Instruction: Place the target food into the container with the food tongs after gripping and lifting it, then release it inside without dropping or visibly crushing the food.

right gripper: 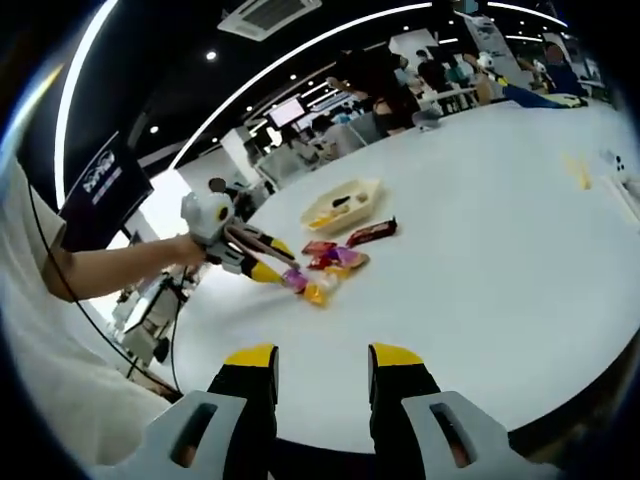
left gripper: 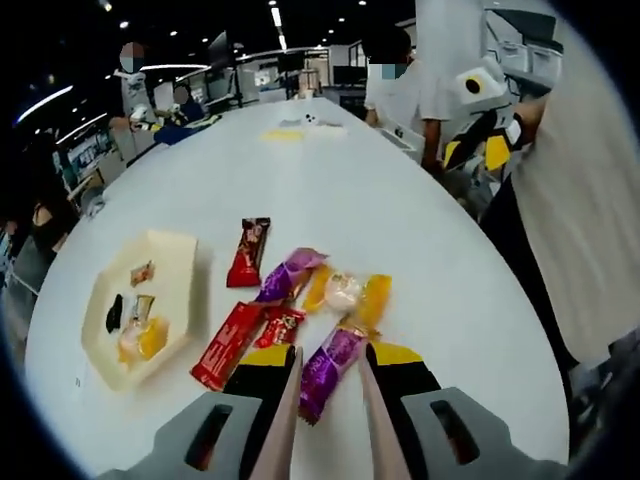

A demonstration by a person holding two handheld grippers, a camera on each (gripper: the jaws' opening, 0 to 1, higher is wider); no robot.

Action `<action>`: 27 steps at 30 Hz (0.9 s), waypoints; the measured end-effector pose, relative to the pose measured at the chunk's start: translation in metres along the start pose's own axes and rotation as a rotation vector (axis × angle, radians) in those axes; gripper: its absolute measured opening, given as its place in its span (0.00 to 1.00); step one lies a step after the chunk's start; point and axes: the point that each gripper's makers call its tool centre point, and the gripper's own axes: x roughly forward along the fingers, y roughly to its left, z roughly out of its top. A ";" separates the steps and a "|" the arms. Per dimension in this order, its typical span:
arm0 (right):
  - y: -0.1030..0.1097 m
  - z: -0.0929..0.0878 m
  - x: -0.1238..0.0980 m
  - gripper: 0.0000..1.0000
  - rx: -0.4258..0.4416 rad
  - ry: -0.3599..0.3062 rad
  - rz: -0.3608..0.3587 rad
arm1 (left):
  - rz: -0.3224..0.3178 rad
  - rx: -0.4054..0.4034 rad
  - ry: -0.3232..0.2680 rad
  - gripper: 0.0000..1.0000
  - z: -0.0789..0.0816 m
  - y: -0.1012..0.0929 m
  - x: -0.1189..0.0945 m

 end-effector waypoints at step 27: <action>-0.011 -0.005 -0.005 0.35 0.015 0.019 -0.007 | 0.019 -0.005 0.056 0.22 -0.010 0.000 0.011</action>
